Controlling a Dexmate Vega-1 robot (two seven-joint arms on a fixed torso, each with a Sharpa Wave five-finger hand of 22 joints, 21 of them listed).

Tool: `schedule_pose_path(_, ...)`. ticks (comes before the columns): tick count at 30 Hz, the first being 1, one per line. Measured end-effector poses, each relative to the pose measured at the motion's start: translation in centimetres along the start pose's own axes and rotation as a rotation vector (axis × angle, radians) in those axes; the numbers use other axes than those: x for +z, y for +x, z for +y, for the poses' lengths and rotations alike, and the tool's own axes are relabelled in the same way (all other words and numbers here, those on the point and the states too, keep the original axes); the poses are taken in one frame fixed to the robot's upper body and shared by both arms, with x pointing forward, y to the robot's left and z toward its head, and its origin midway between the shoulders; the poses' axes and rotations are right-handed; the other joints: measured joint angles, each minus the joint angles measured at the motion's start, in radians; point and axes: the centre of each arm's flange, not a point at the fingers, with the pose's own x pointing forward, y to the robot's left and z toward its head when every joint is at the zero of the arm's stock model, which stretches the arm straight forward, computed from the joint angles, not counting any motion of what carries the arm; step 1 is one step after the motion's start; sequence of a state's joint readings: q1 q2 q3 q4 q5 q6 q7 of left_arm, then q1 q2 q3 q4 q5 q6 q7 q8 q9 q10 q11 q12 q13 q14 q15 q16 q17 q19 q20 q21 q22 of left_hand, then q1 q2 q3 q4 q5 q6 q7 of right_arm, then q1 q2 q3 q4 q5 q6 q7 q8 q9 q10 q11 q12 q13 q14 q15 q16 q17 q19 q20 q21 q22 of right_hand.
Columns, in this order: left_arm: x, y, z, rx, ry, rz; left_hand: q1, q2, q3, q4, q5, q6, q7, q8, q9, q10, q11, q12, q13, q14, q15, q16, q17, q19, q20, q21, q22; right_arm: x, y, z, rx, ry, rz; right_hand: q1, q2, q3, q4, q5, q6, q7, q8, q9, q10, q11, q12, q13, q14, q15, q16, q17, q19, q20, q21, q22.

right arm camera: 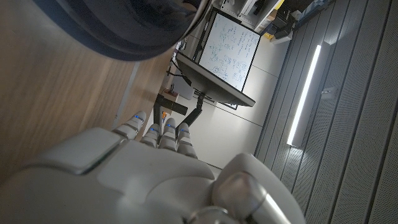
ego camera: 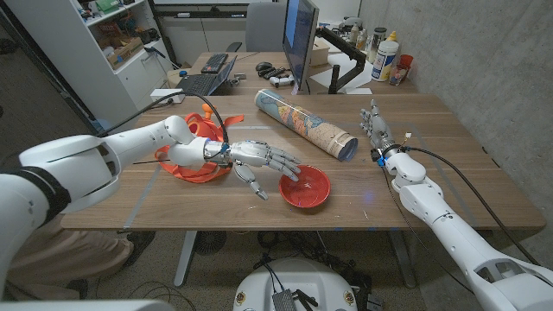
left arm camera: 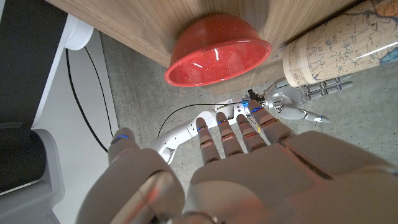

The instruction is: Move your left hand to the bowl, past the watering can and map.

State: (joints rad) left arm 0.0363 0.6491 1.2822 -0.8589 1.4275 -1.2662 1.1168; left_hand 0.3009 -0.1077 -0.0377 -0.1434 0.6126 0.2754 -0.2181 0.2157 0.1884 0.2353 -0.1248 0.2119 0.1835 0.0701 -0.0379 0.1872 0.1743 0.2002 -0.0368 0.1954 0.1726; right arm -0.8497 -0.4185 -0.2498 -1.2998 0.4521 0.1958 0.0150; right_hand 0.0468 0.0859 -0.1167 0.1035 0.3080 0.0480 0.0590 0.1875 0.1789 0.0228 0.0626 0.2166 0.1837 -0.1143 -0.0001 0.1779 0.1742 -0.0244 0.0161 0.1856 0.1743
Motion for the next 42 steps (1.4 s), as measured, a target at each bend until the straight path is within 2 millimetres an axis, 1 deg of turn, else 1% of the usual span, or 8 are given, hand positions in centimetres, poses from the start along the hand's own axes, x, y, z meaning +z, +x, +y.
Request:
schedule_pose_path(8,0.0,-0.2,0.1,-0.003,0.019,0.002,0.0,0.0,0.0,0.0,0.005,0.0,0.0,0.0,0.0,0.0,0.0,0.0,0.0,0.0,0.0,0.0,0.0,0.0,0.0,0.0,0.0,0.4,-0.2,0.1,0.006,-0.013,-0.006,0.0,0.0,0.0,0.0,0.0,-0.002,-0.002,0.0,0.0,0.0,0.0,0.0,0.0,0.0,0.0,0.0,0.0,0.0,0.0,0.0,0.0)
schedule_pose_path(11,0.1,-0.2,0.1,-0.007,0.025,-0.004,0.0,0.0,0.0,0.0,0.007,0.0,0.0,0.0,0.0,0.0,0.0,0.0,0.0,0.0,0.0,0.0,0.0,0.0,0.0,0.0,0.0,0.5,-0.4,0.2,0.007,-0.016,-0.006,0.0,0.0,0.0,0.0,0.0,-0.002,-0.002,0.0,0.0,0.006,0.006,0.0,0.0,-0.003,-0.003,0.0,0.0,0.0,0.0,0.0,0.0)
schedule_pose_path(15,0.1,-0.2,0.1,-0.008,0.031,-0.006,0.0,0.0,0.0,0.0,0.009,0.009,0.002,0.0,0.0,0.0,0.0,0.0,0.0,0.005,0.005,0.0,0.0,0.0,0.0,0.0,0.0,0.3,-0.7,0.2,0.007,-0.017,-0.003,0.0,0.0,0.0,0.0,0.0,-0.002,-0.002,0.0,0.0,0.006,0.006,0.0,0.0,-0.004,-0.004,0.0,0.0,0.0,0.0,0.0,0.0)
schedule_pose_path(20,0.3,0.0,0.1,-0.009,0.041,-0.016,0.0,0.0,0.0,0.0,0.01,0.009,0.002,0.0,0.0,0.004,-0.004,0.0,0.0,0.006,0.004,0.0,0.0,0.006,-0.003,0.0,0.0,0.2,-0.9,0.2,0.009,-0.019,0.0,0.0,0.0,0.0,0.0,0.0,-0.002,-0.002,0.0,0.0,0.006,0.006,0.0,0.0,-0.004,-0.004,0.0,0.0,0.0,0.0,0.0,0.0)
schedule_pose_path(28,0.4,0.6,0.3,-0.013,0.057,-0.035,0.004,0.004,-0.004,0.004,0.013,0.013,-0.002,0.0,0.0,0.013,0.001,0.0,0.0,0.01,-0.001,0.0,0.0,0.007,-0.001,0.0,0.0,0.2,-1.1,0.0,0.01,-0.017,0.0,0.0,0.0,0.0,0.0,0.0,-0.005,-0.005,0.0,0.0,0.006,0.006,0.0,0.0,-0.004,-0.004,0.0,0.0,0.0,0.0,0.0,0.0)
schedule_pose_path(32,0.5,0.7,0.3,-0.019,0.062,-0.042,0.004,0.004,-0.004,0.004,0.016,0.018,0.004,0.0,0.0,0.013,0.001,0.0,0.0,0.01,-0.001,0.0,0.0,0.009,-0.002,0.0,0.0,0.2,-1.1,0.0,0.014,-0.015,-0.002,0.0,0.0,0.0,0.0,0.0,-0.005,-0.005,0.0,0.0,0.006,0.006,0.0,0.0,-0.004,-0.004,0.0,0.0,0.0,0.0,0.0,0.0)
schedule_pose_path(36,0.5,0.8,0.4,-0.027,0.066,-0.051,0.004,0.004,-0.004,0.004,0.019,0.023,-0.002,0.0,0.0,0.015,-0.001,0.0,0.0,0.015,0.004,0.0,0.0,0.011,-0.004,0.0,0.0,0.0,-1.2,-0.2,0.014,-0.013,0.001,0.0,0.0,0.0,0.0,0.0,-0.005,-0.005,0.0,0.0,0.006,0.005,0.0,0.0,-0.004,-0.004,0.0,0.0,0.0,0.0,0.0,0.0)
schedule_pose_path(42,0.4,0.9,0.4,-0.039,0.073,-0.055,0.004,0.004,-0.008,0.008,0.02,0.027,0.002,0.0,0.0,0.016,-0.002,0.0,0.0,0.02,-0.001,0.0,0.0,0.011,-0.004,0.0,0.0,0.0,-1.0,-0.3,0.016,-0.013,0.0,0.0,0.0,0.0,0.0,0.0,-0.005,-0.005,0.0,0.0,0.006,0.005,0.0,0.0,-0.004,-0.004,0.0,0.0,0.0,0.0,0.0,0.0)
